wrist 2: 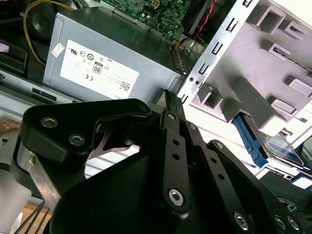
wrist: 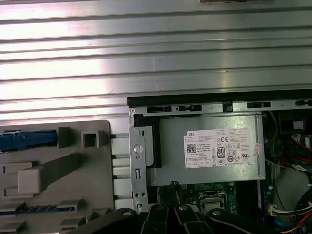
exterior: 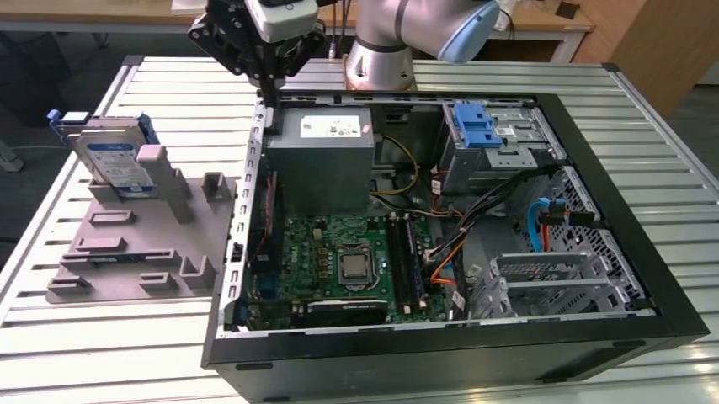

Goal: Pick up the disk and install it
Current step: 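Reach for the disk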

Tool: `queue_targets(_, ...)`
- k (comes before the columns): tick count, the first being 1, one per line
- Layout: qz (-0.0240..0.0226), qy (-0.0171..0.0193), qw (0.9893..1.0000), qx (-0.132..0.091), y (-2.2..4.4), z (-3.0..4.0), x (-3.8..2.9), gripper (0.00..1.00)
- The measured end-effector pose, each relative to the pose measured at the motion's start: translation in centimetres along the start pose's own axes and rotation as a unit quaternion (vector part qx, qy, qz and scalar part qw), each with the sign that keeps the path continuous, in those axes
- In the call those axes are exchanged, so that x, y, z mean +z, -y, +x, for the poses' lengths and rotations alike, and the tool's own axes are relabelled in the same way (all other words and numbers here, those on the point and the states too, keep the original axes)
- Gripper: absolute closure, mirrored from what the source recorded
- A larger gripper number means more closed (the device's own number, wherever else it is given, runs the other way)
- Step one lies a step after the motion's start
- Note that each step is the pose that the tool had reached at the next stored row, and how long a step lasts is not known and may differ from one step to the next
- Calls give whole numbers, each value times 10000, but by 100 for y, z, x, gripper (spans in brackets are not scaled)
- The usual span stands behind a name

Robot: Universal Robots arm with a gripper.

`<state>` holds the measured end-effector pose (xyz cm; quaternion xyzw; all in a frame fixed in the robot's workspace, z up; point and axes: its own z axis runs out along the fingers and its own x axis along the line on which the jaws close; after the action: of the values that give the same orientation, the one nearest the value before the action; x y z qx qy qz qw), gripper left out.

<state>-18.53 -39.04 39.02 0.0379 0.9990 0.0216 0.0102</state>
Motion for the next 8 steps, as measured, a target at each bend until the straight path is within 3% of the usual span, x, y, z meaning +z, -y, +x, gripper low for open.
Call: queue_targets(8, 1, 0, 10000, 0, -6, 44, 0, 89)
